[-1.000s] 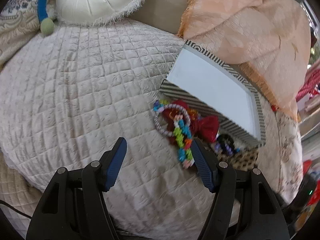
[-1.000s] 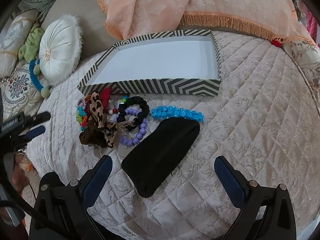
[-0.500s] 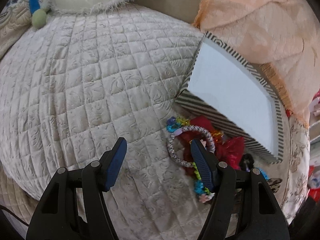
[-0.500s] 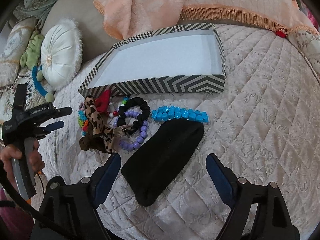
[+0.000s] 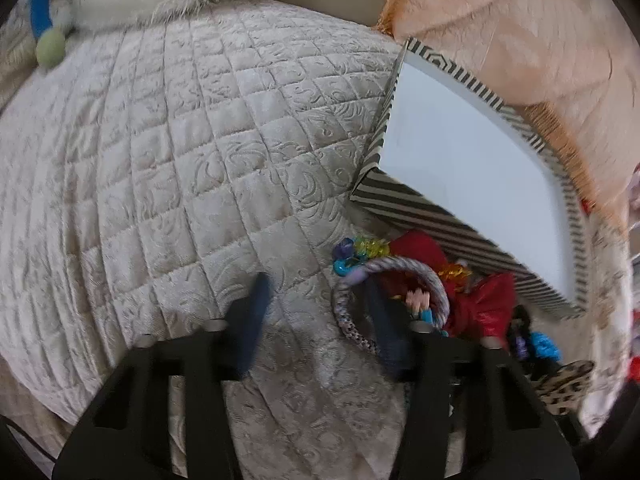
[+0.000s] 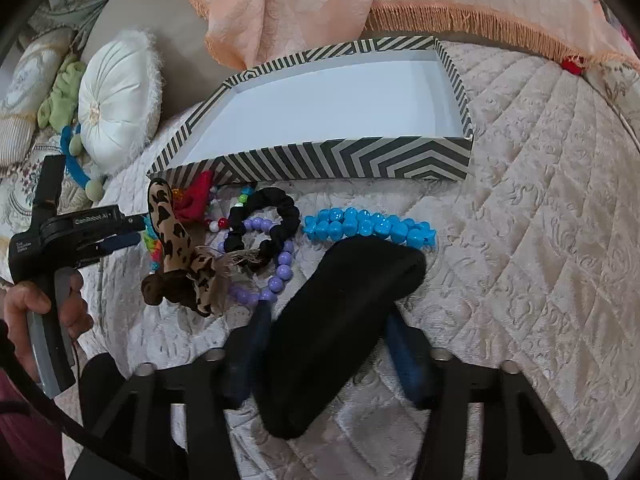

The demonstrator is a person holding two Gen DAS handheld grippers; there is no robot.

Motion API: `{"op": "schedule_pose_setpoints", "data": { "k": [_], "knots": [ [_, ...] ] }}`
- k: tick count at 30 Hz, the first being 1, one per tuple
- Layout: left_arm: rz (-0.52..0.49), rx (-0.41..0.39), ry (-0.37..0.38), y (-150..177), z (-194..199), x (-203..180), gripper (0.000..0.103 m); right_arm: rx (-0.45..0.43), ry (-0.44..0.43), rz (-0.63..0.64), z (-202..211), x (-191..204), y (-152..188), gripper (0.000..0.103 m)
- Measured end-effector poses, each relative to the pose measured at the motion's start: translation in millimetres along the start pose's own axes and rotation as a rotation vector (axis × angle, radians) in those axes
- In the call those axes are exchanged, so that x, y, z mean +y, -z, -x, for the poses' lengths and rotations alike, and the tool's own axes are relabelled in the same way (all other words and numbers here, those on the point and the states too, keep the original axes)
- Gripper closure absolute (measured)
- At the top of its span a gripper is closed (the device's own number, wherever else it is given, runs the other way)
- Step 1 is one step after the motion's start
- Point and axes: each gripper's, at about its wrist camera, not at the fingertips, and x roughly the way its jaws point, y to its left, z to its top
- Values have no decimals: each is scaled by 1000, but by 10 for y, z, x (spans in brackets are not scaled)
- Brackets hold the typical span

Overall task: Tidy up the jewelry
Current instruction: 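Move right tool to black velvet case while left tool approaches grey braided hair tie, then close right tool on black velvet case while left tool grips grey hair tie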

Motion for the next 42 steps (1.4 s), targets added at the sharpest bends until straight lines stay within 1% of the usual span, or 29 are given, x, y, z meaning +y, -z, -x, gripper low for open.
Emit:
{"op": "schedule_pose_setpoints", "data": {
  "k": [1, 2, 4, 5, 7, 11, 17, 19, 21, 23, 25, 27, 28, 29, 30, 31, 32, 34, 36, 38, 39, 40, 41, 42],
  "knots": [
    [-14, 5, 8, 3, -23, -30, 90, -5, -11, -3, 10, -15, 2, 64],
    [-16, 9, 13, 23, -30, -41, 93, -10, -23, -9, 24, -34, -1, 70],
    [-17, -11, 12, 49, -11, -55, 97, -19, -44, -12, 85, -57, 11, 77],
    [-16, -15, 19, 64, 17, -45, 97, -23, -62, -7, 123, -59, 21, 79],
    [-6, -21, 50, 102, 118, -6, 98, -33, -76, 6, 193, -36, 40, 81],
    [4, -65, 82, 154, 433, 53, 98, -63, -118, 20, 359, 4, 69, 82],
    [-19, -130, 94, 242, 870, 52, 100, -115, -160, 41, 575, 84, 33, 82],
    [-27, -146, 99, 236, 962, 28, 100, -136, -164, 53, 636, 102, -8, 82],
    [-33, -159, 98, 228, 1060, 0, 100, -158, -165, 60, 686, 120, -51, 82],
    [-33, -175, 80, 205, 1114, -23, 100, -173, -175, 57, 727, 114, -81, 82],
    [-30, -161, 49, 210, 1071, -13, 100, -183, -181, 59, 751, 120, -64, 82],
    [-6, -118, 21, 236, 938, 36, 98, -186, -195, 53, 785, 127, -32, 82],
    [-2, -95, 8, 251, 862, 64, 93, -181, -201, 47, 759, 120, -14, 82],
    [2, -73, -18, 274, 763, 88, 84, -179, -208, 41, 774, 113, -2, 82],
    [5, -65, -31, 293, 707, 93, 77, -171, -210, 37, 747, 108, 11, 82],
    [9, -53, -42, 307, 618, 107, 68, -160, -214, 31, 686, 98, 24, 82],
    [15, -43, -44, 309, 556, 111, 64, -153, -220, 27, 656, 102, 28, 82],
    [28, -19, -59, 292, 421, 117, 64, -147, -231, 23, 638, 119, 29, 82],
    [21, -3, -83, 269, 287, 97, 58, -146, -240, 30, 622, 150, 28, 82],
    [22, 26, -93, 285, 153, 94, 58, -148, -248, 38, 633, 187, 34, 82],
    [15, 27, -100, 295, 121, 84, 59, -147, -250, 41, 614, 199, 34, 82],
    [3, 10, -110, 315, 114, 74, 64, -148, -254, 41, 619, 204, 29, 82],
    [-3, -3, -127, 332, 121, 67, 84, -150, -259, 41, 621, 202, 24, 82],
    [-8, -12, -133, 335, 129, 80, 92, -153, -262, 39, 624, 197, 18, 82]
  ]
}}
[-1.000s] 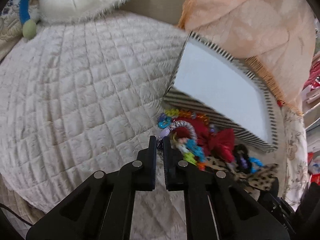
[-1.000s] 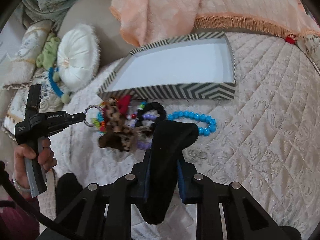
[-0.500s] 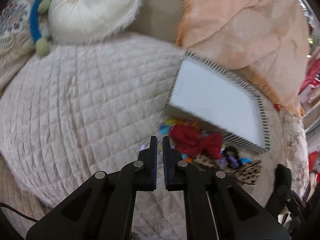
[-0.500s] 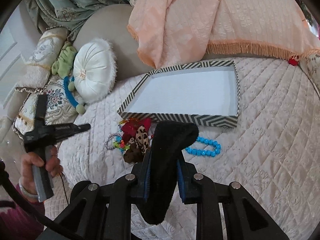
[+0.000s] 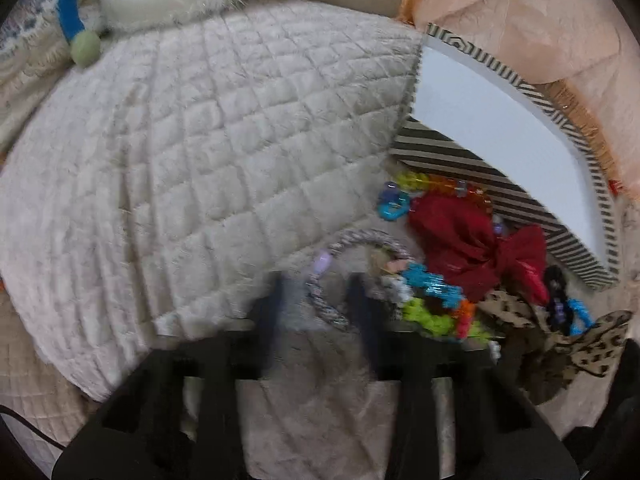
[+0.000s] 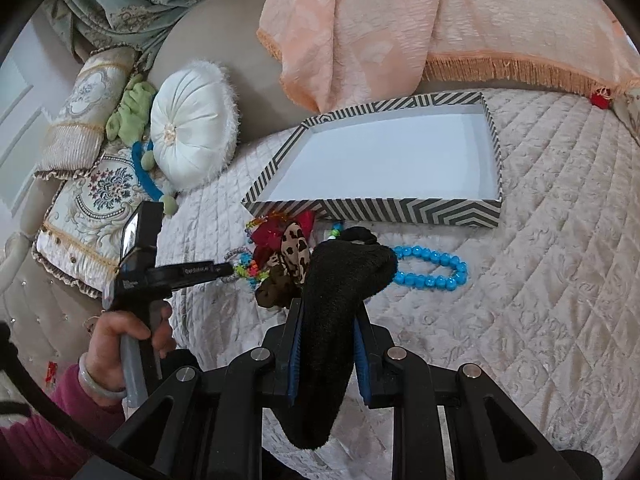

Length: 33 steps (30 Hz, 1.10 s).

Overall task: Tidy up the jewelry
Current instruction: 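Close right tool on black velvet case while left tool grips grey hair tie, then carry both items into the striped tray and open both tools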

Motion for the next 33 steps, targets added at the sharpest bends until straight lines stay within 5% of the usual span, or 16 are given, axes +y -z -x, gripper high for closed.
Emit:
{"op": "schedule_pose_setpoints", "data": {
  "k": [11, 18, 33],
  "knots": [
    [53, -110, 96, -139, 668, 367, 97, -35, -12, 24, 63, 105, -107, 82],
    [17, -165, 147, -242, 982, 128, 97, -56, 21, 43, 27, 106, -312, 82],
    [-67, -132, 134, -872, 404, -890, 97, -57, 148, 1, -565, -456, -1215, 82]
  ]
}}
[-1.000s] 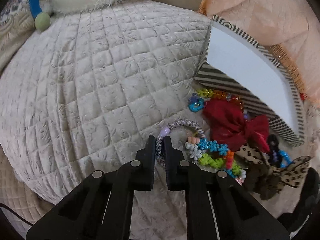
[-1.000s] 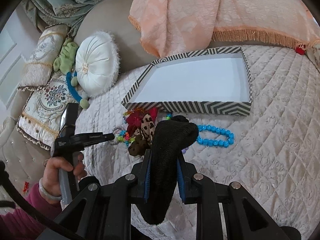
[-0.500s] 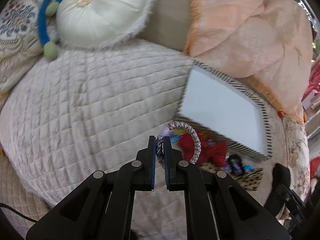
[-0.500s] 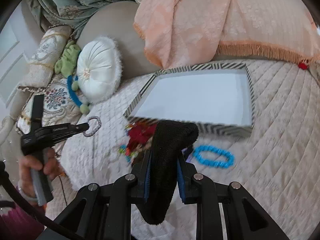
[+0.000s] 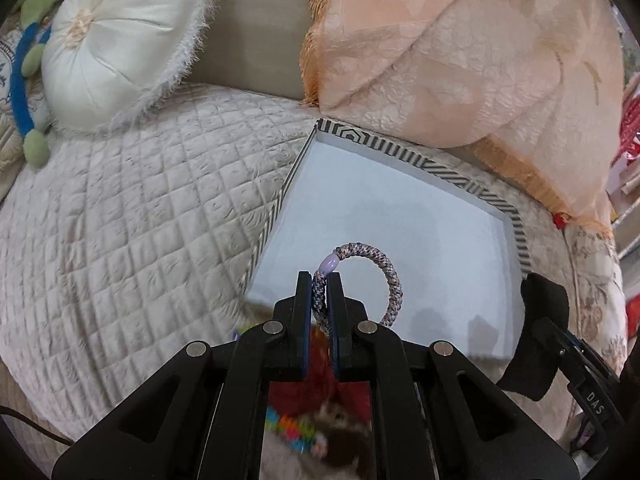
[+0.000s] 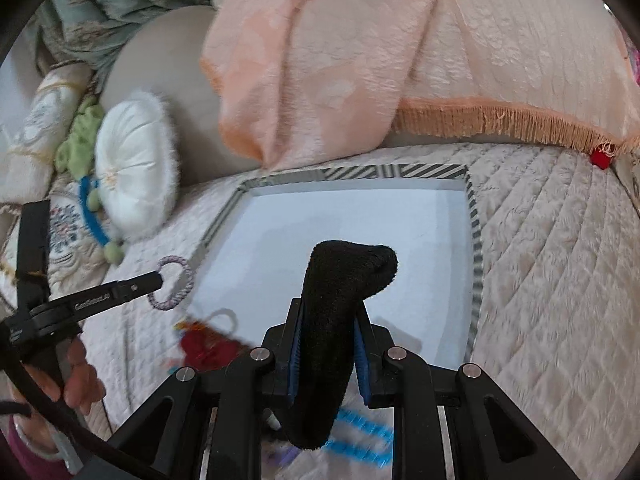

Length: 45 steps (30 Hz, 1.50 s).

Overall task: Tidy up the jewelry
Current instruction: 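Carry both items into the striped tray and open both tools, then withdraw both tools from the tray back toward the jewelry pile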

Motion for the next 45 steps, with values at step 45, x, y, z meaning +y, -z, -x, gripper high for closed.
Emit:
{"op": "schedule_pose_setpoints", "data": {
  "k": [45],
  "knots": [
    [-117, -141, -183, 605, 401, -50, 57, -12, 5, 29, 431, 190, 445, 59]
  ]
}}
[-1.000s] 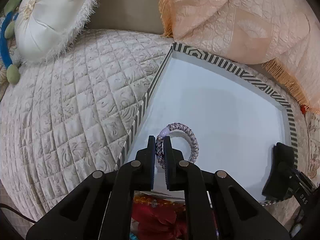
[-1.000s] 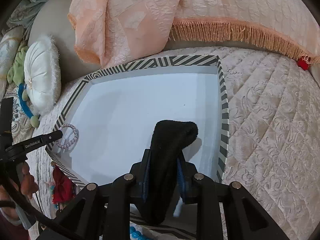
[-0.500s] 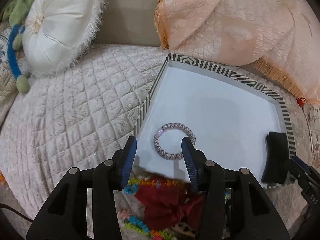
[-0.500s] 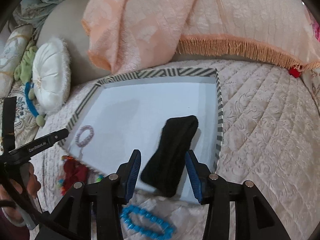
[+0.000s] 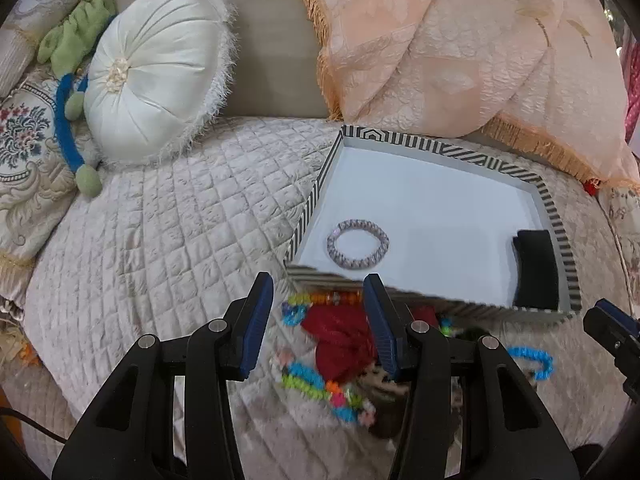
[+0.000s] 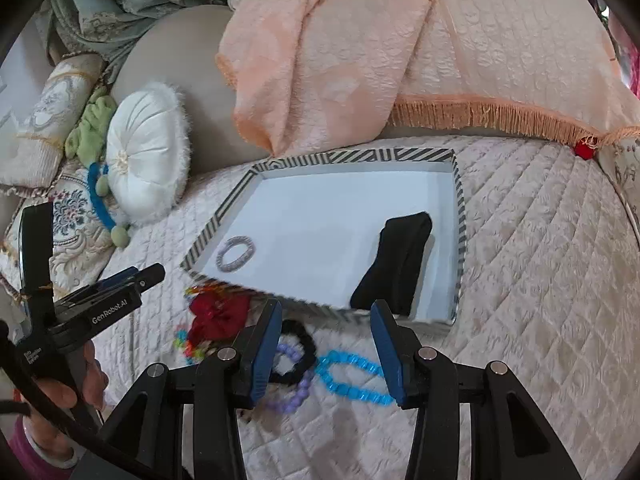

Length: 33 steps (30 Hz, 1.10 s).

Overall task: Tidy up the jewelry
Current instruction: 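Withdraw both tools from the tray back toward the jewelry pile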

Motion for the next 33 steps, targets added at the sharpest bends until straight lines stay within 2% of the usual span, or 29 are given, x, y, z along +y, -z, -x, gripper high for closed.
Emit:
{"op": "schedule_pose_setpoints", "data": {
  "k": [15, 20, 28, 33],
  "knots": [
    [-7, -9, -52, 424, 388, 42, 56, 14, -41, 13, 186, 171, 344, 59],
    [-12, -9, -32, 520, 465, 54, 47, 18, -48, 17, 213, 194, 395, 59],
    [-67, -9, 16, 596, 579, 21, 47, 17, -63, 12, 231, 224, 437, 59],
    [-159, -37, -20, 606, 653, -57, 47, 23, -68, 22, 216, 259, 453, 59]
  ]
}}
